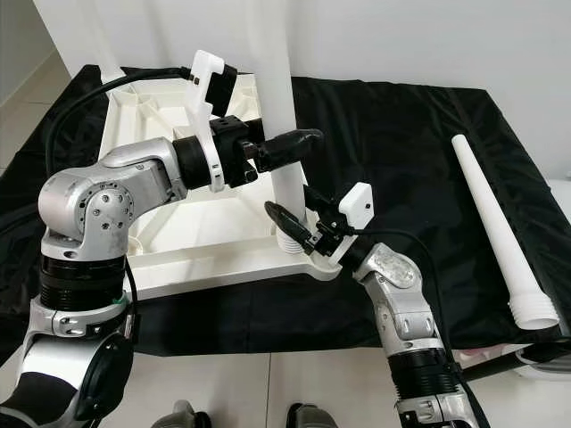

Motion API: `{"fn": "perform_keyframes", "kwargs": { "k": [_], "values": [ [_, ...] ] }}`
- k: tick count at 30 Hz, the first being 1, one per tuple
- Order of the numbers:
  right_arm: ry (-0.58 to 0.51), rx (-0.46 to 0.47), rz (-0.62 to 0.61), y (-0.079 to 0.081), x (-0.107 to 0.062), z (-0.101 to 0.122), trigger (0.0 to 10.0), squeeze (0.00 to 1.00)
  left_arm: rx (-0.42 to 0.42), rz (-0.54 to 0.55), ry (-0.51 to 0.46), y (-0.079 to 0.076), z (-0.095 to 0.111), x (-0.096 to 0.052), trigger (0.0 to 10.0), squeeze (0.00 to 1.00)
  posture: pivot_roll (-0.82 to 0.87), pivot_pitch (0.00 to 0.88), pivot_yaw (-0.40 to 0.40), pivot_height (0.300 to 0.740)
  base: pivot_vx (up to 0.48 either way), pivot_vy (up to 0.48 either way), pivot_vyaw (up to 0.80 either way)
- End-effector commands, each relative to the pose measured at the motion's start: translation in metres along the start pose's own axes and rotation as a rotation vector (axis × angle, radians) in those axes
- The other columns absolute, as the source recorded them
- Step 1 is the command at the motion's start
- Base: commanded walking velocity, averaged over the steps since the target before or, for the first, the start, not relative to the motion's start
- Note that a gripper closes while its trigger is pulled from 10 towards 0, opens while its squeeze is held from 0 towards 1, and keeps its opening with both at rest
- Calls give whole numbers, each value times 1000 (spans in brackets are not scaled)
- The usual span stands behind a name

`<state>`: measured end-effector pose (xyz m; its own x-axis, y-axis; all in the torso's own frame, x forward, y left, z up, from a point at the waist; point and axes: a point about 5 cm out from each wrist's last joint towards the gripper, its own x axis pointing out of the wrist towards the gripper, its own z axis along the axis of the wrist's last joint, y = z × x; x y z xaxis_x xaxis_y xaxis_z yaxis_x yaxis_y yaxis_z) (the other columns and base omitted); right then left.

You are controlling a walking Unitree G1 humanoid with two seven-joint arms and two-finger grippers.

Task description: Building children table

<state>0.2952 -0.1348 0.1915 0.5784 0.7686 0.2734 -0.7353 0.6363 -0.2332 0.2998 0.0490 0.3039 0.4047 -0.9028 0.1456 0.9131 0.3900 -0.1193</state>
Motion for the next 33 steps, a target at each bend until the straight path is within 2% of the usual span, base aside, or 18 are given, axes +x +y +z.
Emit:
{"fn": "perform_keyframes", "kwargs": {
  "k": [1, 19, 26, 33],
  "values": [
    [37, -2, 1, -1, 3, -1, 10000, 0, 20, -25, -6, -5, 7, 3, 10000, 0, -27, 106, 3, 740, 0, 0, 0],
    [118, 20, 14, 1, 13, -2, 10000, 0, 38, -39, -13, -13, 12, 8, 10000, 0, -23, 108, 5, 740, 0, 0, 0],
    [148, 3, 70, 1, 29, 6, 10000, 0, 51, -58, -32, -19, 19, 10, 10000, 0, -22, 108, 4, 740, 0, 0, 0],
    [170, -1, 112, 2, 35, 11, 10000, 0, 52, -64, -38, -22, 21, 11, 10000, 0, -24, 111, 0, 740, 0, 0, 0]
  ]
}}
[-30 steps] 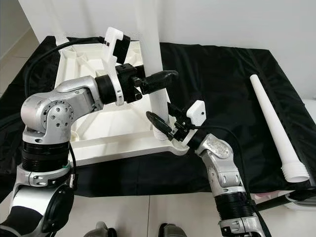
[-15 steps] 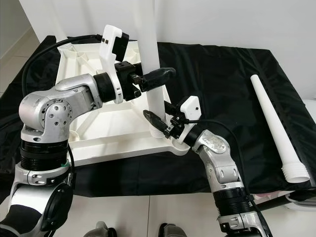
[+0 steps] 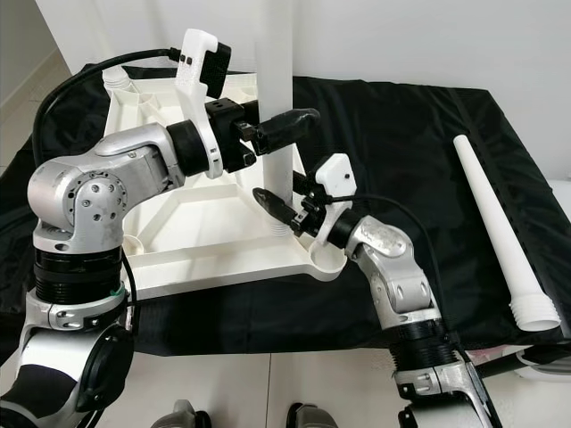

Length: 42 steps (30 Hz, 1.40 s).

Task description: Building children table

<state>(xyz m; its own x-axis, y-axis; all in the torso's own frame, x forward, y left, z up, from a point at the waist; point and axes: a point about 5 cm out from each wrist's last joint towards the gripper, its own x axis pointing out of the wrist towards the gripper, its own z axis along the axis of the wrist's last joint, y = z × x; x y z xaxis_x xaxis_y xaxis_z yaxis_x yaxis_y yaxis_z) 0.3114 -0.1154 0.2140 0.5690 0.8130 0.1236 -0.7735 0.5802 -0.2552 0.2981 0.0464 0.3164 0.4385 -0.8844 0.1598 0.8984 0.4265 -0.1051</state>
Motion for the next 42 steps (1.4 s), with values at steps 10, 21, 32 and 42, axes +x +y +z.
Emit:
{"fn": "perform_keyframes", "kwargs": {
  "k": [10, 21, 32, 42],
  "values": [
    [59, -3, 96, 6, 12, 5, 10000, 0, 32, -107, -28, -20, 10, 7, 10000, 0, -30, 113, -5, 740, 0, 0, 0],
    [41, 8, 100, 7, 18, 11, 10000, 0, 36, -106, -31, -22, 11, 7, 10000, 0, -25, 110, -8, 740, 0, 0, 0],
    [-7, 49, 153, 12, 13, 14, 0, 0, 36, -98, -33, -21, 12, 7, 10000, 0, -26, 103, -4, 740, 0, 0, 0],
    [2, 39, 158, 13, 14, 13, 10000, 0, 31, -92, -36, -20, 12, 7, 10000, 1000, -25, 96, -5, 740, 0, 0, 0]
  ]
}}
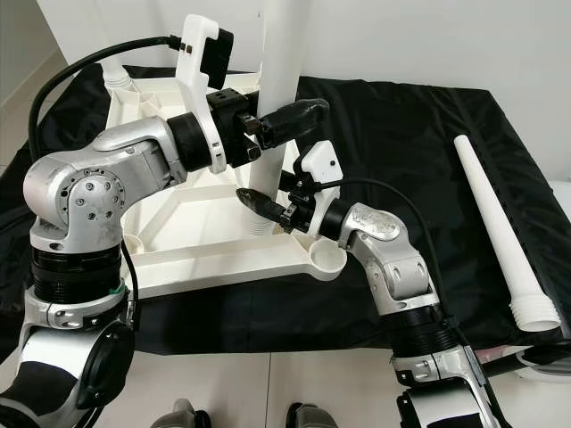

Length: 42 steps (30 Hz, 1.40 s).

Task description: Building children table

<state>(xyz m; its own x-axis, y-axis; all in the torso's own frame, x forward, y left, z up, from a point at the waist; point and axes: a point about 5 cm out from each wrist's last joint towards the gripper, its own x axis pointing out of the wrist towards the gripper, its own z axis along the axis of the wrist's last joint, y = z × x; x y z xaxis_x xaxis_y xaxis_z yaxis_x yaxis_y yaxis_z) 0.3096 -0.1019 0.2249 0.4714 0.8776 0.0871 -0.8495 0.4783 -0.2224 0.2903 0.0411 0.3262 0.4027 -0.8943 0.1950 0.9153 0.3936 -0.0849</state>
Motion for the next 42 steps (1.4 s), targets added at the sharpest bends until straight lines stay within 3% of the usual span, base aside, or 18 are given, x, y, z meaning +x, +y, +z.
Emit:
{"fn": "perform_keyframes", "kwargs": {
  "k": [1, 9, 10, 11, 12, 13, 19, 20, 31, 42],
  "values": [
    [-4, -8, 36, 6, 3, 1, 10000, 0, 17, -53, -4, -9, 4, 4, 10000, 1000, -25, 96, -5, 740, 0, 0, 0],
    [-9, -2, 44, 7, 4, 1, 10000, 0, 18, -41, -2, -8, 4, 3, 10000, 1000, -22, 98, -7, 740, 0, 0, 0],
    [-10, 4, 44, 6, 4, 2, 10000, 0, 21, -39, -1, -7, 4, 2, 10000, 353, -23, 99, -7, 740, 0, 0, 0],
    [-10, 9, 40, 6, 3, 2, 10000, 0, 24, -30, -3, -5, 5, 1, 10000, 635, -23, 102, -7, 740, 0, 0, 0],
    [-10, 9, 40, 6, 3, 2, 10000, 0, 24, -30, -3, -5, 5, 1, 10000, 635, -23, 102, -7, 740, 0, 0, 0],
    [-10, 13, 37, 5, 3, 2, 10000, 0, 24, -20, -5, -3, 5, -1, 10000, 949, -22, 104, -6, 740, 0, 0, 0],
    [-16, 21, 35, 5, 2, 2, 10000, 0, 37, 6, 6, 2, 4, -3, 10000, 1000, -22, 108, -5, 740, 0, 0, 0],
    [-21, 26, 36, 5, 1, 3, 10000, 0, 44, 22, 7, 5, 4, -4, 10000, 0, -21, 109, -4, 740, 0, 0, 0],
    [-55, 52, 6, 2, -2, 4, 10000, 0, 98, 88, 18, 16, 2, -17, 10000, 0, -22, 112, -3, 740, 0, 0, 0],
    [-52, 83, -53, -2, -7, -1, 10000, 0, 112, 44, -10, 8, 3, -24, 10000, 0, -18, 117, -8, 740, 0, 0, 0]
  ]
}}
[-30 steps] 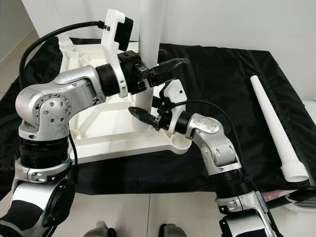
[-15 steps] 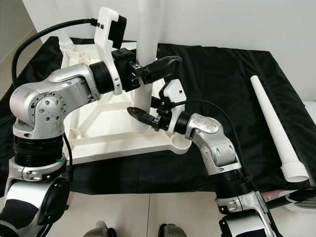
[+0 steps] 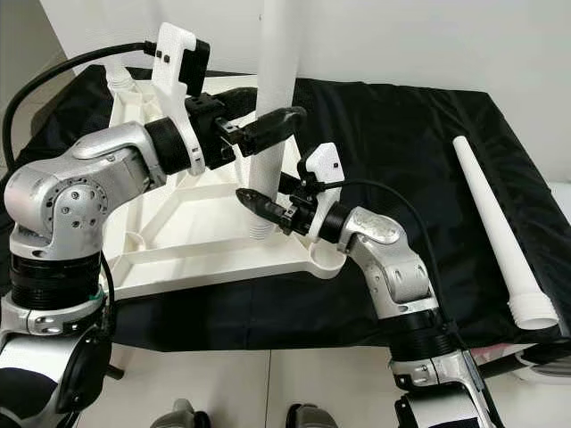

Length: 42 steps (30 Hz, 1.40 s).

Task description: Building children table

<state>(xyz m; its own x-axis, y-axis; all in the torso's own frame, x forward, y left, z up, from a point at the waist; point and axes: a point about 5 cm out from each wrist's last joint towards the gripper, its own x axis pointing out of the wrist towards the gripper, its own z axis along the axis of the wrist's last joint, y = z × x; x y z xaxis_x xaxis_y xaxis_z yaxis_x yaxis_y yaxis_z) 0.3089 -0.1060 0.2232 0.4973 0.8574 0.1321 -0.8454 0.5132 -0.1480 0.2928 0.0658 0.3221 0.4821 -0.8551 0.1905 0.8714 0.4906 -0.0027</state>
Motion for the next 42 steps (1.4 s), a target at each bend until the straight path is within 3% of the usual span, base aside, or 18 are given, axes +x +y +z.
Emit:
{"fn": "perform_keyframes", "kwargs": {
  "k": [1, 5, 8, 12, 17, 22, 23, 25, 28, 32, 35, 37, 42],
  "values": [
    [-11, 20, -39, -4, -4, 0, 10000, 0, 17, -58, -28, -7, 4, -3, 10000, 0, -17, 116, -11, 740, 0, 0, 0],
    [-8, 24, -63, -6, -5, -2, 10000, 0, 21, -74, -45, -9, 6, -5, 10000, 0, -17, 114, -11, 740, 0, 0, 0],
    [-8, 39, -167, -16, -10, -6, 10000, 0, 23, -130, -97, -15, 10, -10, 10000, 0, -17, 109, -17, 740, 0, 0, 0],
    [-14, 42, -206, -20, -11, -7, 10000, 0, 23, -142, -104, -18, 10, -12, 10000, 0, -16, 107, -19, 740, 0, 0, 0],
    [-54, 36, -292, -26, -16, -5, 10000, 0, 2, -78, -85, -13, 0, -20, 10000, 0, -16, 103, -22, 740, 0, 0, 0],
    [-99, 30, -404, -33, -27, -3, 10000, 0, -30, 65, -1, 4, -29, -27, 10000, 0, -19, 98, -24, 740, 0, 0, 0],
    [-99, 30, -404, -33, -27, -3, 10000, 0, -30, 65, -1, 4, -29, -27, 10000, 0, -19, 98, -24, 740, 0, 0, 0],
    [-107, 29, -449, -35, -33, -4, 10000, 0, -12, 117, 65, 7, -51, -30, 10000, 0, -22, 95, -25, 740, 0, 0, 0],
    [-110, 32, -461, -35, -35, -4, 10000, 0, 7, 136, 93, 8, -59, -31, 10000, 0, -22, 95, -25, 740, 0, 0, 0],
    [-112, 34, -465, -33, -40, -4, 10000, 0, 94, 87, 163, -4, -84, -30, 10000, 0, -24, 97, -26, 740, 0, 0, 0],
    [-116, 35, -463, -33, -42, -4, 10000, 0, 92, 61, 201, -8, -94, -28, 10000, 0, -27, 99, -24, 740, 0, 0, 0],
    [-119, 31, -459, -33, -45, -3, 10000, 0, 141, 12, 287, -15, -115, -28, 10000, 0, -36, 103, -22, 740, 0, 0, 0],
    [-116, 21, -455, -33, -49, -1, 10000, 0, 186, -50, 361, -21, -133, -31, 10000, 0, -41, 108, -21, 740, 0, 0, 0]
  ]
}}
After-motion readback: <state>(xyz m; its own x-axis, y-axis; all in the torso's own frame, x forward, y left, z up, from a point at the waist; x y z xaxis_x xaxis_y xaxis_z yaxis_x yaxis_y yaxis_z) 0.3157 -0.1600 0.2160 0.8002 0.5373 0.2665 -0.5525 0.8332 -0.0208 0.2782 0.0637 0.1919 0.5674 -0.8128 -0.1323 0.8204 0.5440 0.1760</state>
